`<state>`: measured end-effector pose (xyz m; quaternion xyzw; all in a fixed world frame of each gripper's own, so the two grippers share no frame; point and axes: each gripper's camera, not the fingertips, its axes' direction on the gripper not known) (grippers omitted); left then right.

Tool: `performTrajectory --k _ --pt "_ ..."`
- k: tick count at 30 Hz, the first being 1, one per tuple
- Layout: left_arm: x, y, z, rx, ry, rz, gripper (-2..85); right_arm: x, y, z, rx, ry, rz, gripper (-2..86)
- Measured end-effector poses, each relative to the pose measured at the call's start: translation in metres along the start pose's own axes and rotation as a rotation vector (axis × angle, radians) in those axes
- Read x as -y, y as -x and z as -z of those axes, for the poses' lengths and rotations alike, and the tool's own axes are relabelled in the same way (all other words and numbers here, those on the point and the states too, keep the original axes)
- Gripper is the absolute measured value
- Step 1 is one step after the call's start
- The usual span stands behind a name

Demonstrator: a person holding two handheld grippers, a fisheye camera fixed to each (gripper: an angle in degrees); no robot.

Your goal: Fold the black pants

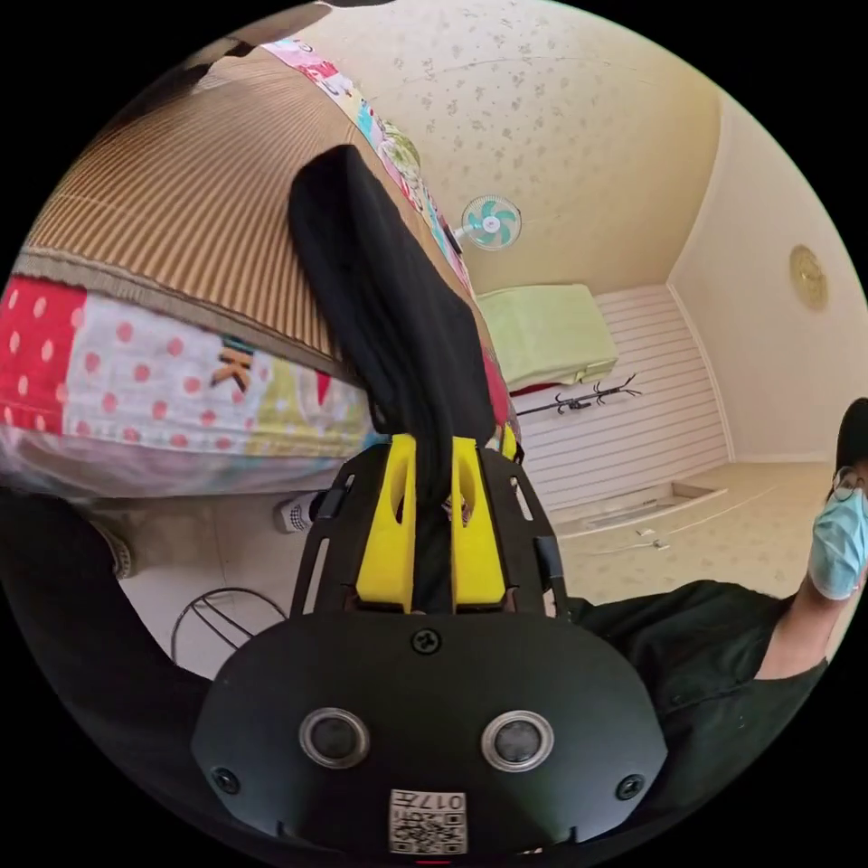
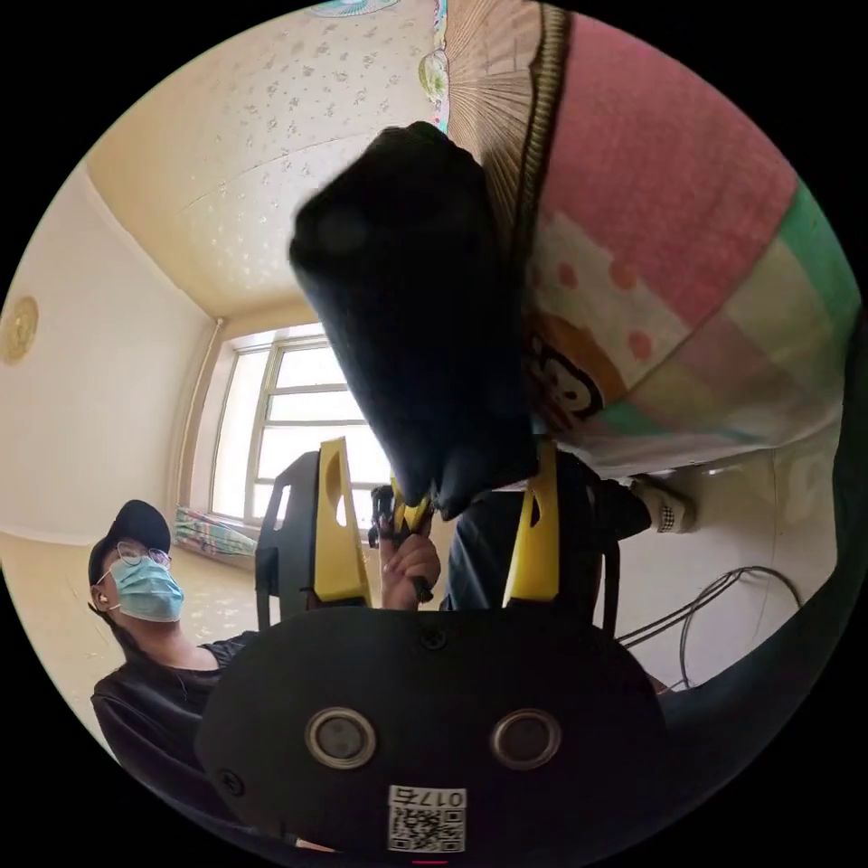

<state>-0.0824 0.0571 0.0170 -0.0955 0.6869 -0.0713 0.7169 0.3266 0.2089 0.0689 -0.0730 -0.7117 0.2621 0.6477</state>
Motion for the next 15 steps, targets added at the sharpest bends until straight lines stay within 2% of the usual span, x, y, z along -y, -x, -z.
performTrajectory --k 6,11,13,15 --pt "-0.045 -0.036 -0.026 0.053 0.074 -0.121 6.2 0.006 -0.005 0.02 0.231 0.039 0.108 21.7" --pt "-0.064 -0.095 -0.007 0.101 0.135 -0.391 6.7 -0.015 0.047 0.04 0.24 0.066 0.287 19.8" --pt "-0.079 -0.118 0.011 0.126 0.109 -0.48 7.7 -0.022 0.082 0.038 0.204 0.091 0.377 19.2" --pt "-0.103 -0.139 0.046 0.134 0.011 -0.556 9.6 -0.022 0.126 0.021 0.23 0.152 0.473 18.5"
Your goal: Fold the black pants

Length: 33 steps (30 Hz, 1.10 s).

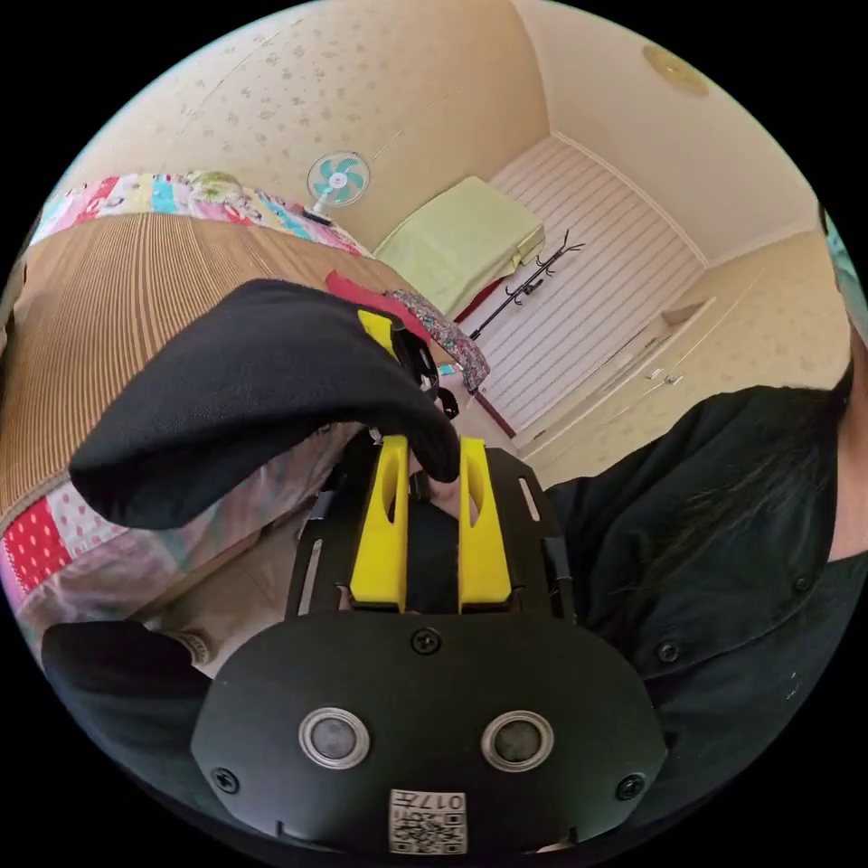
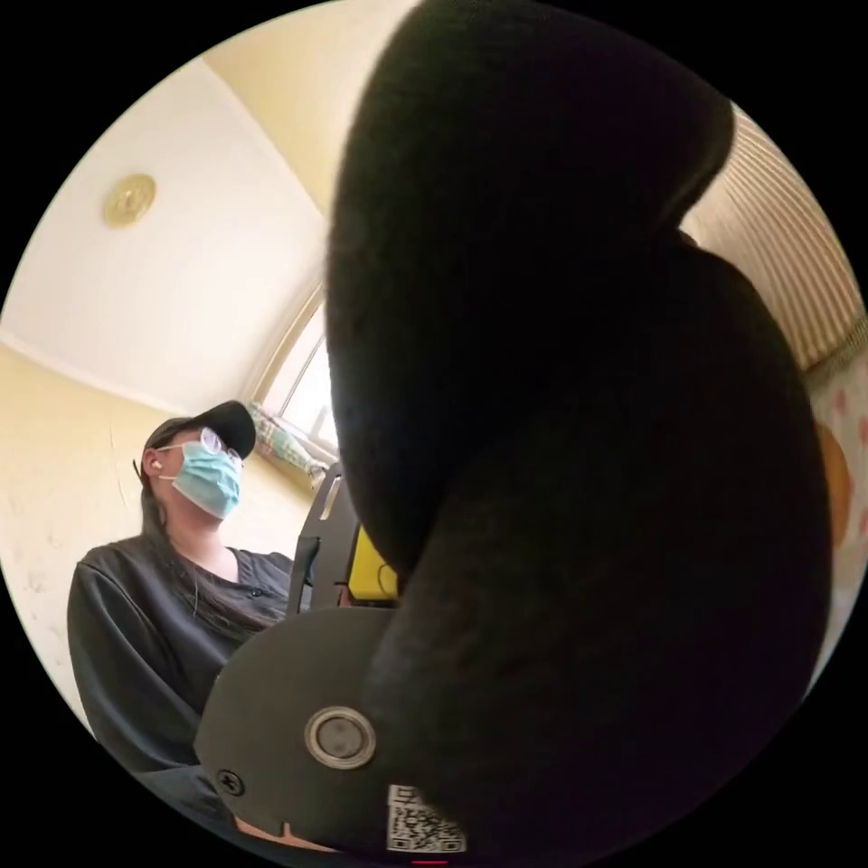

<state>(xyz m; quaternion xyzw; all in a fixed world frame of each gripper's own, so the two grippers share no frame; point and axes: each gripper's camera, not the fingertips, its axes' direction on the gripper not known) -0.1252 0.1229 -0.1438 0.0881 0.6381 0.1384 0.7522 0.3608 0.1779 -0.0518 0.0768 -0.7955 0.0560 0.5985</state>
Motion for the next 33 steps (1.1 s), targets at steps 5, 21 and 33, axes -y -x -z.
performTrajectory --k 5,21,33 --pt "-0.043 0.002 0.081 -0.277 -0.264 0.02 9.3 0.073 0.039 -0.094 0.291 0.131 0.174 17.1" --pt "-0.203 -0.005 0.209 0.093 -0.655 0.195 7.0 0.179 -0.141 -0.618 0.26 0.28 -0.195 11.5" --pt "-0.177 0.002 0.18 0.157 -0.585 0.23 8.6 0.08 -0.17 -0.524 0.192 0.598 -0.214 9.2"
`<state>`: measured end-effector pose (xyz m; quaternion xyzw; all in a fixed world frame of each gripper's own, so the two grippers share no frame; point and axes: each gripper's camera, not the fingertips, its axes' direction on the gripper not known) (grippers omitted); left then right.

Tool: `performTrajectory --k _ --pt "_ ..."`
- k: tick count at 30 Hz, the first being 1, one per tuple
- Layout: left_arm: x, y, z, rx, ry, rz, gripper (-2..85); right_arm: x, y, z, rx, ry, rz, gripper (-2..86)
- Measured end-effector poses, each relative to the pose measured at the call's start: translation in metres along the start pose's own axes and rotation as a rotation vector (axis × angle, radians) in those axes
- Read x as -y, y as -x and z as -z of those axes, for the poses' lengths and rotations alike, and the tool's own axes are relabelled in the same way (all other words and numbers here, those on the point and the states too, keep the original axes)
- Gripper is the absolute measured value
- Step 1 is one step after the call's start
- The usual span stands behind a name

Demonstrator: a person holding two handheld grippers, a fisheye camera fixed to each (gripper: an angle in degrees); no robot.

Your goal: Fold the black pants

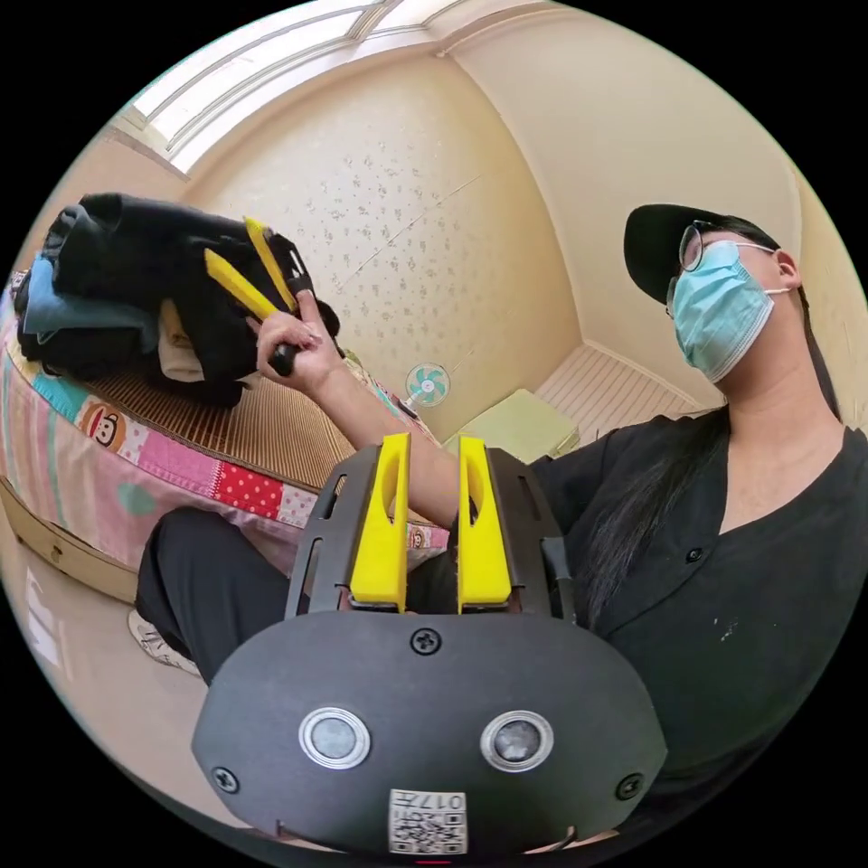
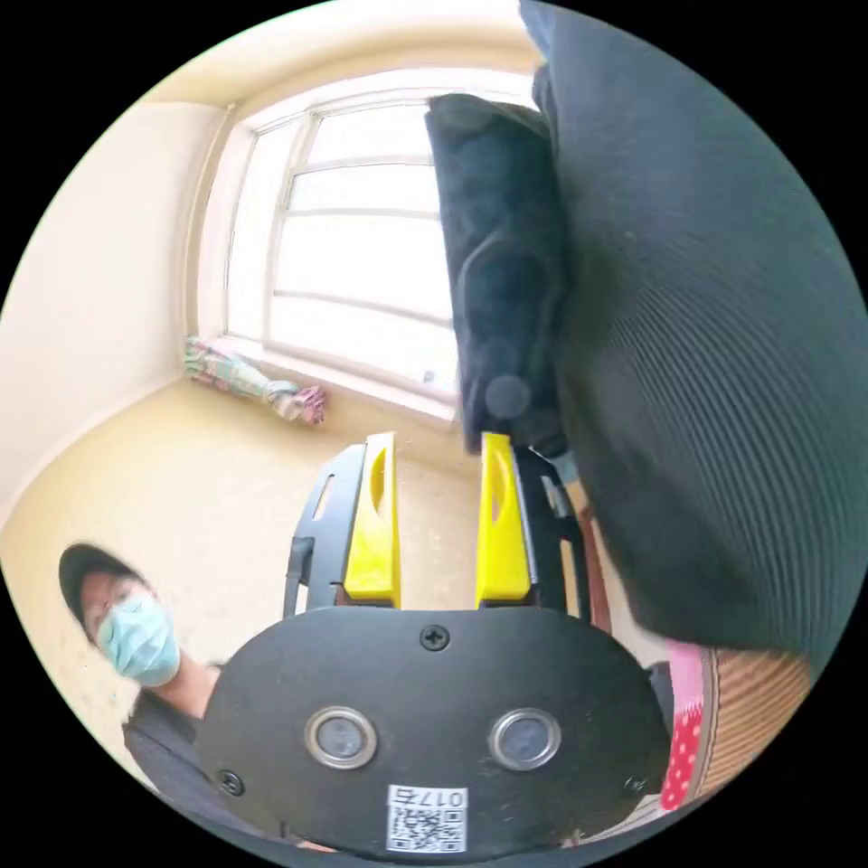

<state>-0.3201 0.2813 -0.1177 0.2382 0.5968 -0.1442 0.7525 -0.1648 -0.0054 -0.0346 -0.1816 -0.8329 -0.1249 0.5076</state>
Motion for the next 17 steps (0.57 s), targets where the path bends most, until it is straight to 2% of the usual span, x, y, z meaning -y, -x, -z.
performTrajectory --k 2,4,7,9,10,12,13,15,16,17 --pt "0.001 -0.004 -0.023 0.036 0.037 0.004 8.7 -0.052 0.011 0.042 0.046 0.014 0.034 7.2" --pt "0.001 -0.012 -0.052 0.106 0.102 -0.011 8.7 -0.111 0.018 0.1 -0.01 -0.014 0.014 8.9" --pt "0.001 -0.027 -0.109 0.246 0.261 -0.067 8.6 -0.22 0.051 0.227 -0.371 -0.223 -0.057 12.2" --pt "0.001 -0.039 -0.153 0.309 0.354 -0.135 8.0 -0.306 0.106 0.314 -0.714 -0.447 -0.162 12.7" --pt "0.002 -0.042 -0.164 0.319 0.372 -0.144 7.7 -0.324 0.123 0.33 -0.785 -0.493 -0.177 12.8" --pt "0.006 -0.048 -0.203 0.318 0.426 -0.149 7.2 -0.382 0.196 0.372 -1.089 -0.682 -0.222 12.9" --pt "0.008 -0.049 -0.212 0.31 0.436 -0.142 7.1 -0.392 0.214 0.379 -1.174 -0.724 -0.229 12.9" --pt "0.015 -0.053 -0.243 0.251 0.468 -0.1 7.0 -0.427 0.271 0.402 -1.492 -0.969 -0.351 13.1" --pt "0.017 -0.055 -0.25 0.237 0.473 -0.091 7.0 -0.436 0.282 0.408 -1.532 -1.051 -0.387 13.1" --pt "0.02 -0.059 -0.261 0.219 0.482 -0.078 7.0 -0.457 0.301 0.422 -1.557 -1.226 -0.421 13.1"
